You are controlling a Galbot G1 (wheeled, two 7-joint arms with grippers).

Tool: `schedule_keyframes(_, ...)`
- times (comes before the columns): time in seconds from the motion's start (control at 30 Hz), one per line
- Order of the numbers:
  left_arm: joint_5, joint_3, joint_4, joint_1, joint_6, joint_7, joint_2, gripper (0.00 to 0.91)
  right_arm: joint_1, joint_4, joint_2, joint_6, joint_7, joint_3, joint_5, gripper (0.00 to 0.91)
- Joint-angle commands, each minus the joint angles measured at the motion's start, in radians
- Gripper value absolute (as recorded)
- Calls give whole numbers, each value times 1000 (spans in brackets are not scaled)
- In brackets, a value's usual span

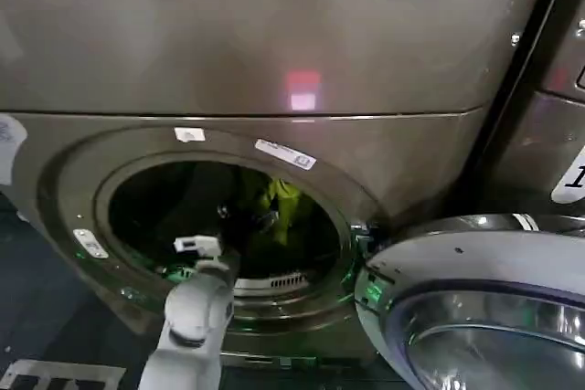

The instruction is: Grasp the clothes from the dryer.

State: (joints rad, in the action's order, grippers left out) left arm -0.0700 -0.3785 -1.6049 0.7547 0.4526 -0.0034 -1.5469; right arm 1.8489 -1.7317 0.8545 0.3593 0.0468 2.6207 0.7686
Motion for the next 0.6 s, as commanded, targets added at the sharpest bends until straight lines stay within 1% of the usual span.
schedule_keyframes(0.03, 15, 0, 315, -241, -42, 3, -5, 907, -4, 5, -3, -5, 5, -7, -6, 907)
schedule_keyframes(0.17, 31, -1, 412, -308, -71, 9, -17, 907, -10, 20, -18, -6, 7, -13, -6, 907)
schedule_keyframes(0.3, 42, 2, 512, -369, -77, 23, -22, 907, -21, 22, -21, -6, 7, -29, -6, 907)
schedule_keyframes(0.4, 80, 5, 637, -442, -98, 89, -23, 907, -26, 29, -25, -8, 8, -36, -5, 907)
schedule_keyframes(0.43, 100, 5, 705, -478, -109, 102, -25, 907, -28, 31, -26, -8, 8, -38, -5, 907)
schedule_keyframes(0.57, 179, 30, 824, -550, -132, 248, -11, 907, -23, 25, -23, -6, 7, -34, 0, 907)
schedule_keyframes(0.6, 214, 46, 860, -569, -170, 298, -3, 907, -21, 25, -23, -6, 7, -31, 2, 907)
